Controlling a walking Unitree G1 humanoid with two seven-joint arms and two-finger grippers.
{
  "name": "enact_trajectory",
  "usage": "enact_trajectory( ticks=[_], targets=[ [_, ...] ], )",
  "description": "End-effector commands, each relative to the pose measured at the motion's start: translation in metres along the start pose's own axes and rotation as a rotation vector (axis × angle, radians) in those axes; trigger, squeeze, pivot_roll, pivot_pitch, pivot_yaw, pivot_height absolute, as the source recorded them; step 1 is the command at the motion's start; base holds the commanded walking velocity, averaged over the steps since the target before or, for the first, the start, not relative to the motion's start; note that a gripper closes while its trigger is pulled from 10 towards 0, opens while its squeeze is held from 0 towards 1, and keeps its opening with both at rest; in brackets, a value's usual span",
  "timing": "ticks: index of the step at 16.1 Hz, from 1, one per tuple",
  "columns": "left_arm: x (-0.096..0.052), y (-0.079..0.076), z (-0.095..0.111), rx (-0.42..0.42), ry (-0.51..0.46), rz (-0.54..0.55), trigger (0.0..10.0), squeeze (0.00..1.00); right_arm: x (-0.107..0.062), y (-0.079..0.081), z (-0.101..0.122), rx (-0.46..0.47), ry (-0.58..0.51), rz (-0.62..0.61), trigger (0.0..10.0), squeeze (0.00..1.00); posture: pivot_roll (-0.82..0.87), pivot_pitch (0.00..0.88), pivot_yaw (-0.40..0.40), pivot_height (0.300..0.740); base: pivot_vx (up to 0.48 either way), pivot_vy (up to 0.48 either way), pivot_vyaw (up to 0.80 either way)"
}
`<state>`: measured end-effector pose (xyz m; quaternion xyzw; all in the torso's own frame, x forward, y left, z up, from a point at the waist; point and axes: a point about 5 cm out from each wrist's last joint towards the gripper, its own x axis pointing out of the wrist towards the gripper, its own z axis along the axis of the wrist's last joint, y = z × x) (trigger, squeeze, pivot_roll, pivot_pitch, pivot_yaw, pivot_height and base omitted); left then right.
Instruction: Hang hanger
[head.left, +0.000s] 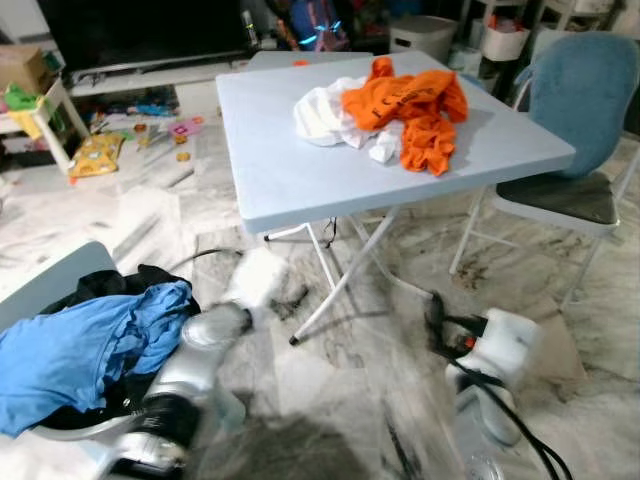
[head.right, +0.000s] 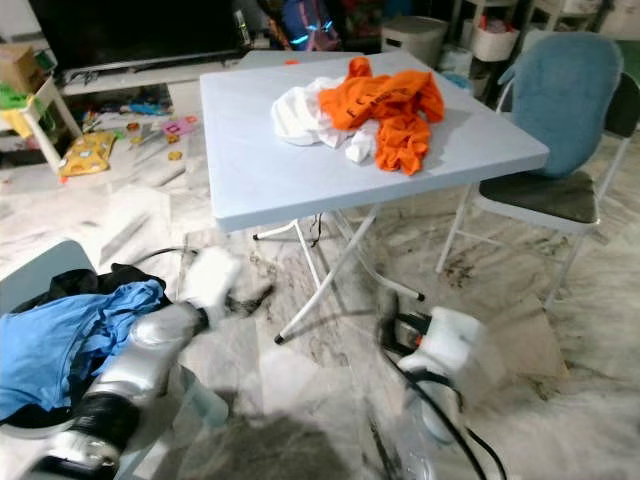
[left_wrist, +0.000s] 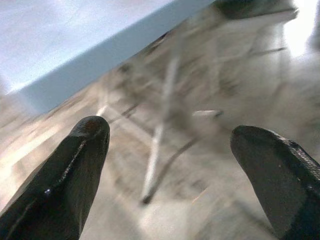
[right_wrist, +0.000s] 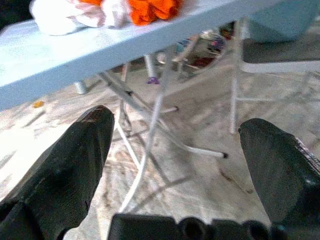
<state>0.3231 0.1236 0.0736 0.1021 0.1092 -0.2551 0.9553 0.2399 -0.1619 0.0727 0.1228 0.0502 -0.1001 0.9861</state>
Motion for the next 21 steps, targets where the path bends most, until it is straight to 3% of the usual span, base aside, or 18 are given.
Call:
enact_trajectory(
  ticks=[1, 6, 8, 21],
  targets=[
    [0.0022, -0.006, 0.0017, -0.005, -0.009, -0.011, 10.0, 0.0, -0.002, -0.0016, -0.0007, 0.006, 0.011, -0.007, 10.0, 0.0, 0.09, 0.0, 0.009, 0.74, 0.0, 0.0, 0.8],
    [0.0044, -0.0089, 0.001, -0.039, -0.012, 0.012, 10.0, 0.0, -0.0047, -0.0033, 0.0004, -0.008, 0.016, 0.001, 10.0, 0.0, 0.07, 0.0, -0.008, 0.74, 0.0, 0.0, 0.8],
    [0.0047, -0.0094, 0.0003, -0.056, -0.007, 0.023, 10.0, 0.0, -0.005, -0.0036, 0.0014, -0.012, 0.018, 0.009, 10.0, 0.0, 0.07, 0.0, -0.017, 0.74, 0.0, 0.0, 0.0],
    [0.0051, -0.0123, -0.0024, -0.075, 0.004, 0.03, 10.0, 0.0, -0.0055, -0.0049, 0.0047, -0.047, 0.034, 0.028, 10.0, 0.0, 0.07, 0.0, -0.033, 0.74, 0.0, 0.447, 0.0]
  ],
)
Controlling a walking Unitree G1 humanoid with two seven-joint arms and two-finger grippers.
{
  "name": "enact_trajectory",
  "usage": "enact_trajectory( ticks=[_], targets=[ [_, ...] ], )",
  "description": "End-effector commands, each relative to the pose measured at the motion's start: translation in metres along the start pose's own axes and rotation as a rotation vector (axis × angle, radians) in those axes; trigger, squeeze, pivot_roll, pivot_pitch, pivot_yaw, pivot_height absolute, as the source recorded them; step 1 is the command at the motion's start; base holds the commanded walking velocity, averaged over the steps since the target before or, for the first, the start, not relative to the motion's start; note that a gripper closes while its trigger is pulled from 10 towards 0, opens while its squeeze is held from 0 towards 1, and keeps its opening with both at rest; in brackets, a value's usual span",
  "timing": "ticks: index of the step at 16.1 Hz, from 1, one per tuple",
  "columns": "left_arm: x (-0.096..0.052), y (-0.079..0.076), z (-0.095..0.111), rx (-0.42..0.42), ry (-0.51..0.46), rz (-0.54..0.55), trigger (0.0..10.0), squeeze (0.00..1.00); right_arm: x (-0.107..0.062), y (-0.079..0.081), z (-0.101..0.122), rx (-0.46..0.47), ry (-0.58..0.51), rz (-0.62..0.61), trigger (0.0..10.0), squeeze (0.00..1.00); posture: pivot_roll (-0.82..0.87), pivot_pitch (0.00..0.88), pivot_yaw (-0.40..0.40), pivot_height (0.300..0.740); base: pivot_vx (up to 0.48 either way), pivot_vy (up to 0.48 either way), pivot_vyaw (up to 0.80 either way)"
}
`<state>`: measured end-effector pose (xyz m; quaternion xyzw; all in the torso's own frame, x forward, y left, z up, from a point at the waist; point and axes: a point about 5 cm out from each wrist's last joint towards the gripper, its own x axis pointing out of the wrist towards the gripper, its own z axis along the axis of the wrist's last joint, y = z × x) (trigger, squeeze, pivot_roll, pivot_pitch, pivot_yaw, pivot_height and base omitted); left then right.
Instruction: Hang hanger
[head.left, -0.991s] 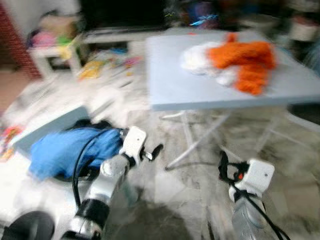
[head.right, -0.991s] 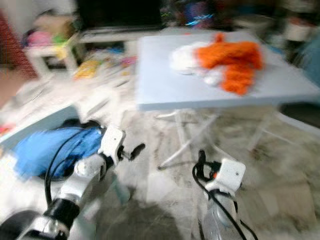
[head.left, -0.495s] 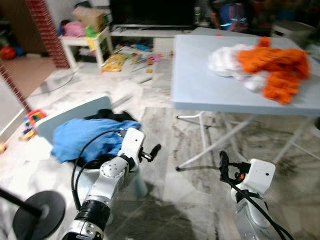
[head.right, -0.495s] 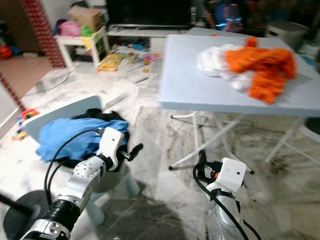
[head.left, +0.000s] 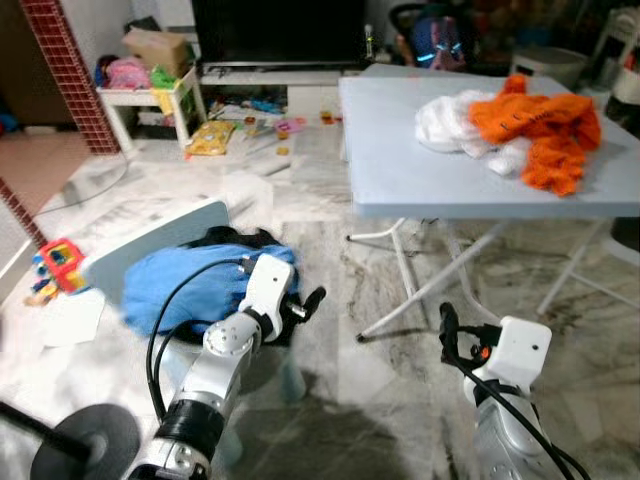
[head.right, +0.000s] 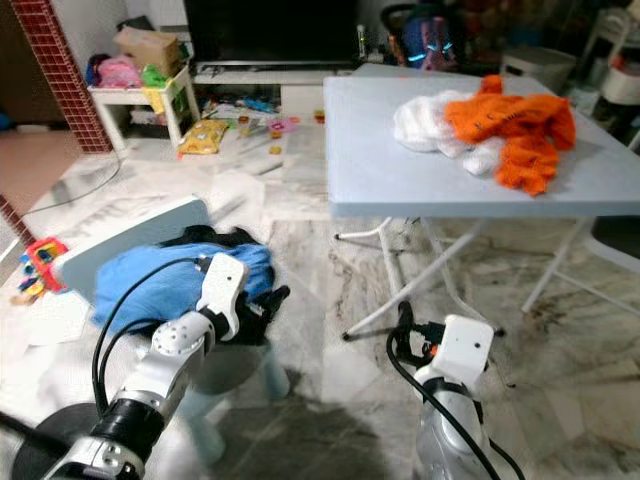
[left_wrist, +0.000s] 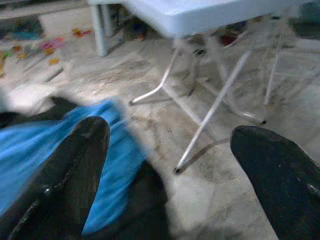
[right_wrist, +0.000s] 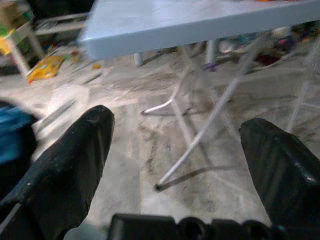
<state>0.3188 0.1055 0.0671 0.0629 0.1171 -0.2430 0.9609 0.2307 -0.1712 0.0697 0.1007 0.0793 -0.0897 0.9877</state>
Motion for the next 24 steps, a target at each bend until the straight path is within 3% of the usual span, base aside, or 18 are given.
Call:
enact_trajectory(
  ticks=[1, 4, 6, 14, 24],
  targets=[
    [-0.0012, 0.0058, 0.0007, 0.007, 0.006, 0.014, 10.0, 0.0, 0.0009, 0.006, 0.0063, 0.003, -0.021, 0.017, 10.0, 0.0, 0.07, 0.0, -0.034, 0.74, 0.0, 0.458, 0.0],
    [-0.0013, 0.0051, 0.0018, 0.014, -0.005, 0.01, 10.0, 0.0, 0.0007, 0.0059, 0.0057, -0.001, -0.018, 0.021, 10.0, 0.0, 0.07, 0.0, -0.036, 0.74, 0.0, 0.15, 0.0],
    [-0.0018, 0.0048, 0.0041, -0.029, -0.031, -0.012, 10.0, 0.0, 0.0009, 0.0071, 0.0056, -0.008, -0.018, 0.028, 10.0, 0.0, 0.07, 0.0, -0.036, 0.74, 0.0, 0.0, 0.0],
    [-0.0007, 0.0056, 0.0044, -0.079, -0.031, -0.024, 10.0, 0.0, 0.0025, 0.0076, 0.0059, -0.02, -0.015, 0.037, 10.0, 0.0, 0.06, 0.0, -0.04, 0.74, 0.0, 0.0, 0.52],
    [0.0003, 0.0027, 0.003, -0.085, -0.023, -0.041, 10.0, 0.0, 0.0038, 0.0095, 0.0047, -0.041, -0.008, 0.055, 10.0, 0.0, 0.06, 0.0, -0.046, 0.74, 0.264, 0.0, 0.0]
  ],
)
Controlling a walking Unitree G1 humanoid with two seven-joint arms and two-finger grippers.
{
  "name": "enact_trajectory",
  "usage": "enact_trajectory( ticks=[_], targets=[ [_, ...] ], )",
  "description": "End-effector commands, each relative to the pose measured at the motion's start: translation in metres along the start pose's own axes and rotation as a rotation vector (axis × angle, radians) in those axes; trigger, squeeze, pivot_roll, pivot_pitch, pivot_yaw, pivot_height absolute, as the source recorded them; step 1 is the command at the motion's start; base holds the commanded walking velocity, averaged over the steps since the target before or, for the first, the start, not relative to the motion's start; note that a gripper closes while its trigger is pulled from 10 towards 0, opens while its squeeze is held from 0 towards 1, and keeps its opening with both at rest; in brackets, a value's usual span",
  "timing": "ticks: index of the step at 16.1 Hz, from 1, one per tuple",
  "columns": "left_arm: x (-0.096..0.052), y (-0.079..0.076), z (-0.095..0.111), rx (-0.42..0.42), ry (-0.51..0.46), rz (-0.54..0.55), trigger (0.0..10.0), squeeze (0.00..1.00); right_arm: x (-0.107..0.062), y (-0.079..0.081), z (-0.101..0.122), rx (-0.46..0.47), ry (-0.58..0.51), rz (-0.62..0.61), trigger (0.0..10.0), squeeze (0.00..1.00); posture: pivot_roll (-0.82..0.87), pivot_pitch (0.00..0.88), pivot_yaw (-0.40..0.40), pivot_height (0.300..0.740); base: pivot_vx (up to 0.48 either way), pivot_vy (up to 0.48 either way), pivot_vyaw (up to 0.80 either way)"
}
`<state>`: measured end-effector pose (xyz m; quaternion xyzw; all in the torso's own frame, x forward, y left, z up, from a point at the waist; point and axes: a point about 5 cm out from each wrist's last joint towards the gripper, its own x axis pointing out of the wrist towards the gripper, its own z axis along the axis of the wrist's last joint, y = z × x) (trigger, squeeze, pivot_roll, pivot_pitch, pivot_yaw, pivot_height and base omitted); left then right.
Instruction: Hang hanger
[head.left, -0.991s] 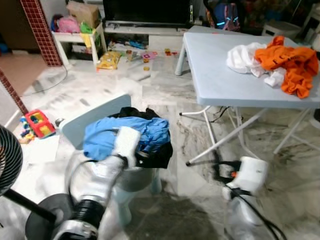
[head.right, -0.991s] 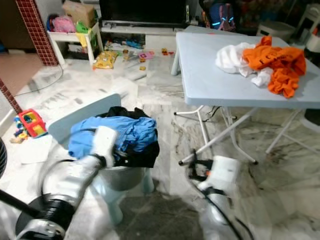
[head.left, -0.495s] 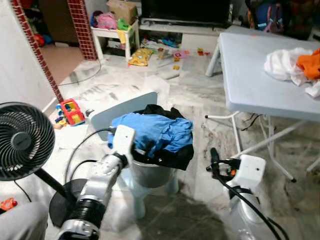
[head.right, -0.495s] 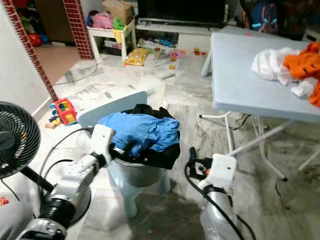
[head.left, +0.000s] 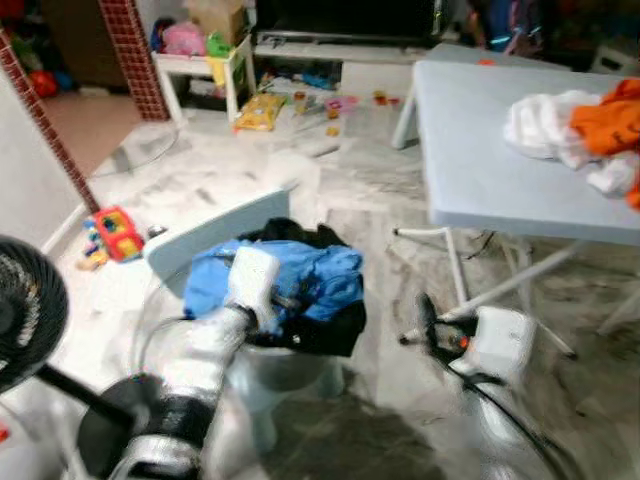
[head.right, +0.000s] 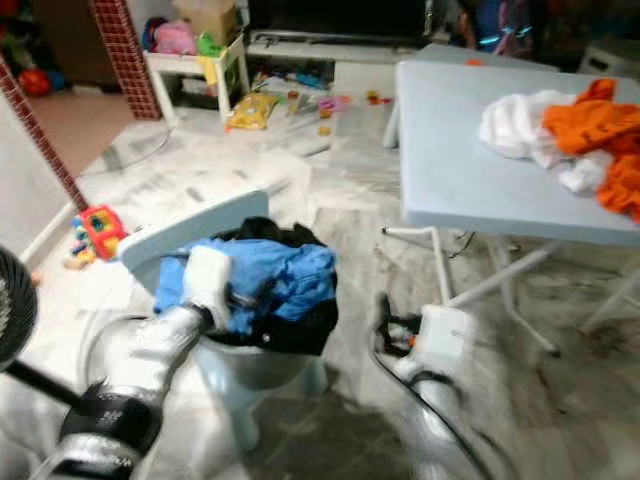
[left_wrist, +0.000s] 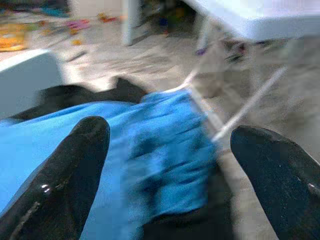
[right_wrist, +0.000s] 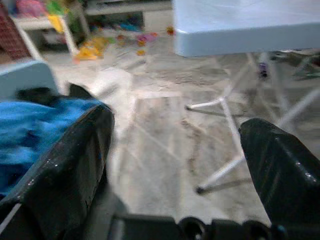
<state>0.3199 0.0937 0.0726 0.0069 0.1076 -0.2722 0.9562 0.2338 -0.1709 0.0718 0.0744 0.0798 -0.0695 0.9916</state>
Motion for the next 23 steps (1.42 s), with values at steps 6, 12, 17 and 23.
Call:
enact_trajectory(
  ticks=[6, 12, 17, 23],
  targets=[
    [-0.006, 0.015, -0.005, 0.028, 0.053, 0.055, 10.0, 0.0, 0.002, 0.009, 0.001, 0.014, 0.005, 0.027, 10.0, 0.0, 0.06, 0.0, -0.047, 0.74, 0.084, 0.0, 0.0],
    [-0.011, 0.026, -0.004, 0.359, 0.129, -0.013, 10.0, 0.0, 0.002, 0.009, 0.0, 0.011, 0.009, 0.024, 10.0, 0.0, 0.06, 0.0, -0.043, 0.74, 0.0, 0.0, 0.53],
    [-0.021, 0.044, -0.011, 0.577, 0.232, -0.182, 10.0, 0.0, 0.003, 0.009, 0.002, 0.006, 0.012, 0.032, 10.0, 0.0, 0.07, 0.0, -0.06, 0.74, 0.0, 0.0, 0.0],
    [-0.011, 0.045, -0.016, 0.716, 0.344, -0.285, 10.0, 0.0, -0.007, 0.009, 0.017, -0.027, -0.008, 0.058, 10.0, 0.0, 0.01, 0.0, -0.056, 0.74, 0.0, 0.0, 0.0]
  ],
)
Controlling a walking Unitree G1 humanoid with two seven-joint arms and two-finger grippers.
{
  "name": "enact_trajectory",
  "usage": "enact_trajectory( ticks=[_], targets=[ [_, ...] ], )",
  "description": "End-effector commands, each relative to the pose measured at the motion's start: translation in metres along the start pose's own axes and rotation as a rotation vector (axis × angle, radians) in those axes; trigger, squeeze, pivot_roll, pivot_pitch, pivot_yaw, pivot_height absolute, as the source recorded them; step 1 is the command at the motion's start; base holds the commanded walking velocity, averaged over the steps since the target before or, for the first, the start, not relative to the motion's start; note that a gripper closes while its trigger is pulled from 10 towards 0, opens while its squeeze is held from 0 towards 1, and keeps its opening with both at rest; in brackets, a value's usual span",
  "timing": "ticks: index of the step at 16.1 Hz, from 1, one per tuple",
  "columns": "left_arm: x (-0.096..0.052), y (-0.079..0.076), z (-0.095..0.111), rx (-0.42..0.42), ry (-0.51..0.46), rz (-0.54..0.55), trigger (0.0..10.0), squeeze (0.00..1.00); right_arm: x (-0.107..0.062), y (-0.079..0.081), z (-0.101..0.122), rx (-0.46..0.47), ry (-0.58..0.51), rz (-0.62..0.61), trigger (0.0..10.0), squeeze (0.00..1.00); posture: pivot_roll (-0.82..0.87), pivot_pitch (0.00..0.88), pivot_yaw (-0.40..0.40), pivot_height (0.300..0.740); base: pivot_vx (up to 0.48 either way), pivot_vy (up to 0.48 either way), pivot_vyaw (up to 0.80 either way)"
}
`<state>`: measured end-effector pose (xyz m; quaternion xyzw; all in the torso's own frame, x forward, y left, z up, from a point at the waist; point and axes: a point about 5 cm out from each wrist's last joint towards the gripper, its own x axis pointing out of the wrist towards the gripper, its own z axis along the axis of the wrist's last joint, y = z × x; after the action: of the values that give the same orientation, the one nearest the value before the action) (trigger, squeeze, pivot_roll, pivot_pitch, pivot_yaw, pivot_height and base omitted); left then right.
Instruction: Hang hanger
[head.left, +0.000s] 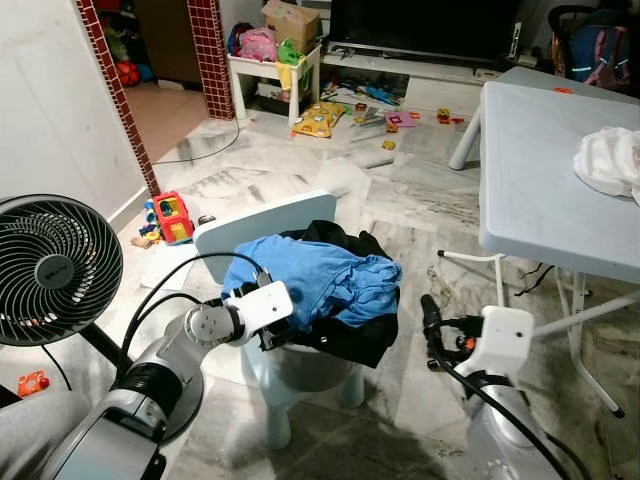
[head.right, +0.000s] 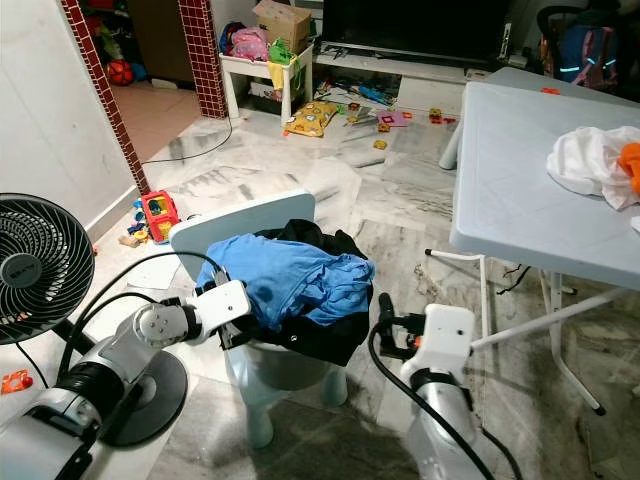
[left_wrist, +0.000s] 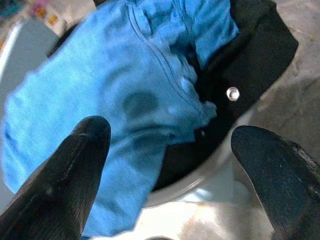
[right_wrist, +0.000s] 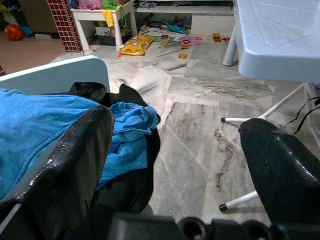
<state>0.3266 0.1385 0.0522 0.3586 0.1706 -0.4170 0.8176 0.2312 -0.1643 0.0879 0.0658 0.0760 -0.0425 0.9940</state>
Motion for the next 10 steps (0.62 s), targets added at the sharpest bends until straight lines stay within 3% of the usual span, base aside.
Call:
enact_trajectory(
  ticks=[1, 4, 7, 8, 10],
  targets=[
    [0.002, 0.008, 0.004, -0.018, 0.025, 0.016, 10.0, 0.0, -0.004, -0.001, 0.004, -0.014, -0.001, 0.007, 10.0, 0.0, -0.01, 0.0, -0.059, 0.74, 0.0, 0.0, 0.0],
    [0.012, 0.016, 0.021, -0.117, -0.013, 0.107, 10.0, 0.0, -0.01, -0.001, 0.013, -0.02, -0.007, 0.036, 10.0, 0.0, -0.04, 0.0, -0.064, 0.74, 0.0, 0.0, 0.0],
    [0.019, 0.02, 0.043, -0.312, -0.17, 0.205, 10.0, 0.0, -0.021, 0.008, 0.03, -0.038, -0.054, 0.113, 10.0, 0.0, -0.03, 0.0, -0.069, 0.74, 0.0, 0.0, 0.0],
    [0.018, 0.022, 0.051, -0.44, -0.283, 0.28, 10.0, 0.0, -0.025, 0.007, 0.032, -0.027, -0.066, 0.109, 10.0, 0.0, -0.01, 0.0, -0.071, 0.74, 0.0, 0.0, 0.0],
    [0.005, 0.027, 0.056, -0.548, -0.426, 0.452, 10.0, 0.0, -0.028, 0.003, 0.033, -0.04, -0.076, 0.094, 10.0, 0.0, 0.0, 0.0, -0.07, 0.74, 0.0, 0.0, 0.0]
  ],
)
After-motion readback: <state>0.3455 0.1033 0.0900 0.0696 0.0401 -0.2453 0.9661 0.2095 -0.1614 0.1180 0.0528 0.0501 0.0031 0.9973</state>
